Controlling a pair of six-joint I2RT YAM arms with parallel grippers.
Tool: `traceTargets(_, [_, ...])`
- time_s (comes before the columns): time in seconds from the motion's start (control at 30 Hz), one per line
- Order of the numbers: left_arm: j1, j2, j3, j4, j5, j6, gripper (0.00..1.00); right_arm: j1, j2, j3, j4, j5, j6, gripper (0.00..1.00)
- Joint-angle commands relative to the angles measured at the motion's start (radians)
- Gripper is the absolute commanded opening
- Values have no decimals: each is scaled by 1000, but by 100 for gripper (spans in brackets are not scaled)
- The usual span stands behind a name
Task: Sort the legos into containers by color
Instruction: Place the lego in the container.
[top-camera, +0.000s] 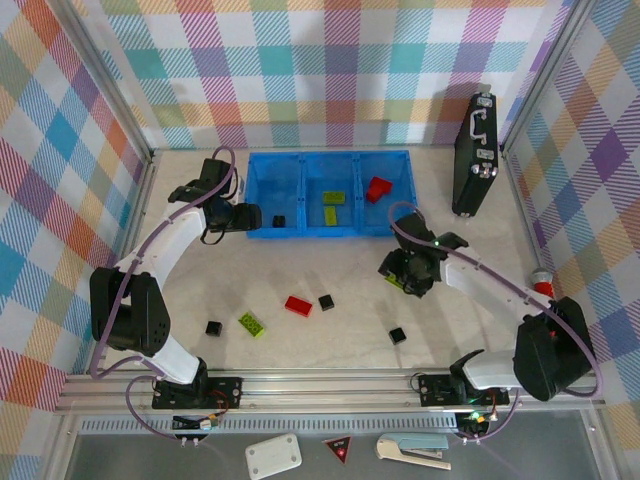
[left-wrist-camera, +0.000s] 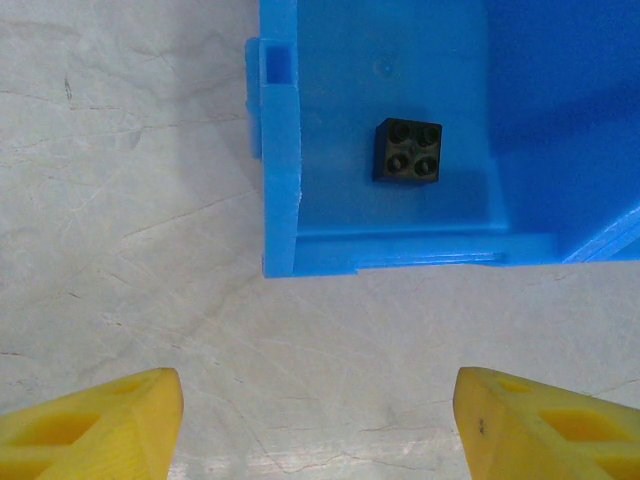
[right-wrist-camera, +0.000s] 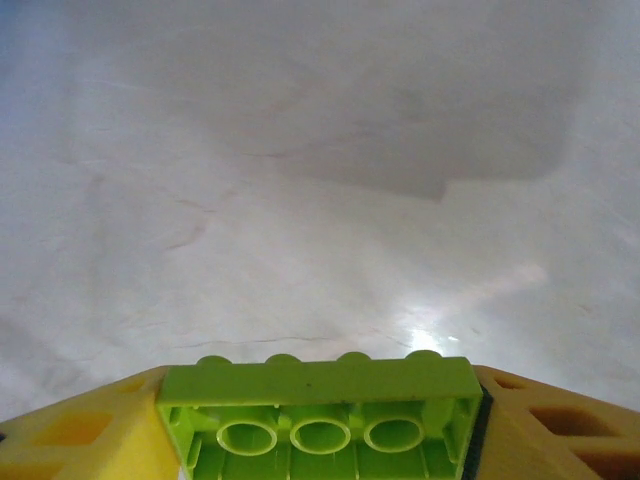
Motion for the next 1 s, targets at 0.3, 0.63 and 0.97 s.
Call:
traceTargets(0.3, [17, -31, -20, 8, 26, 13, 71, 54, 311, 431, 42, -157, -412, 64])
traceTargets(0.63, [18, -37, -20, 9, 18, 15, 71, 53, 526, 660, 25, -165, -1185, 61])
traceTargets(0.97, [19, -43, -27, 14, 7, 21, 71, 25, 685, 811, 100, -324, -1806, 60])
